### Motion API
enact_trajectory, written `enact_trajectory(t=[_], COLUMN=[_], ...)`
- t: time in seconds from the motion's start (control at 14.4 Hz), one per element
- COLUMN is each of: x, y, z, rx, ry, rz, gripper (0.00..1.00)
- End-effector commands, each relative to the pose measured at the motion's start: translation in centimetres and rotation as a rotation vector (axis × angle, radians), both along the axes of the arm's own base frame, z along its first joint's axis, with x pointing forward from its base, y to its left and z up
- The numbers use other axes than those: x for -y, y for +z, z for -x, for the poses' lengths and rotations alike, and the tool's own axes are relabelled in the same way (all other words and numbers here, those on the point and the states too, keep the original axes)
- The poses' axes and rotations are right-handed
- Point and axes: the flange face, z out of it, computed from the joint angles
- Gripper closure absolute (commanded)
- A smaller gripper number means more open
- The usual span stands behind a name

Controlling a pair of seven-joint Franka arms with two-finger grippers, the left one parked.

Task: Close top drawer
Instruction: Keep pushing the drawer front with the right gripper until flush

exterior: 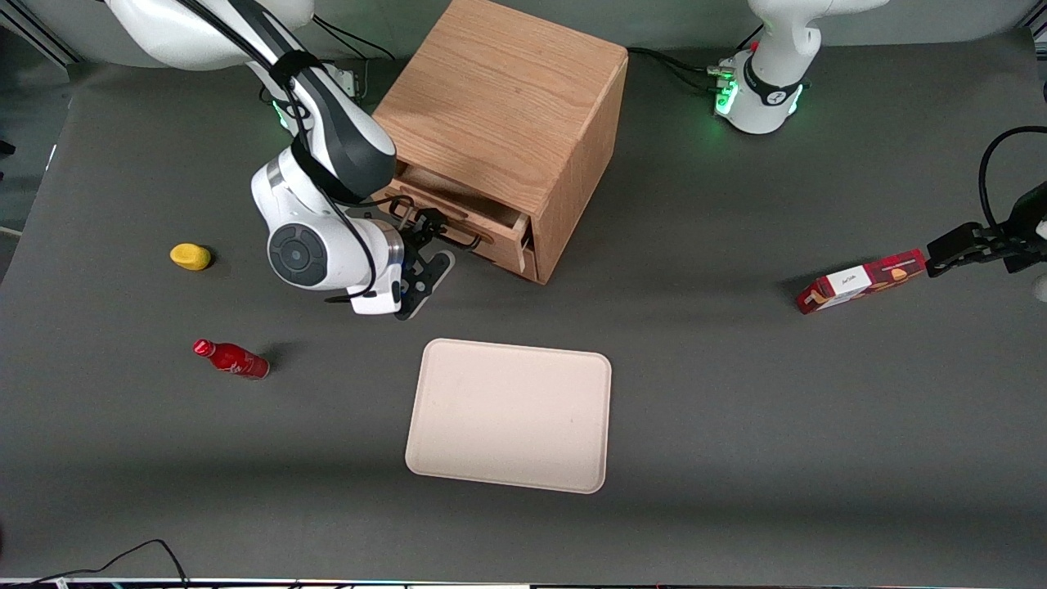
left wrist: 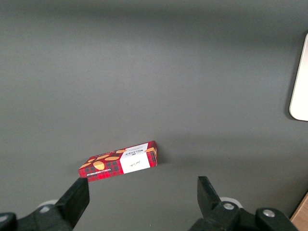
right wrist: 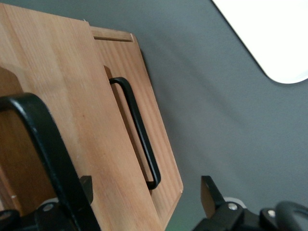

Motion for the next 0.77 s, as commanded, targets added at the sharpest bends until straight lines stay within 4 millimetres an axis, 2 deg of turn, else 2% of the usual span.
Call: enact_trajectory(t=[0.0,0.35,0.7], x=[-0.9,-2.3,-2.4], y=[0.6,0.5,0.4], z=[1.8,3.3,3.6], rx=[0.006,-0.008,-0.01], ry=[-0.022,-0.017,-0.016], rz=[0.023,0.035,0.039], gripper=[0.0,0.0,0.0])
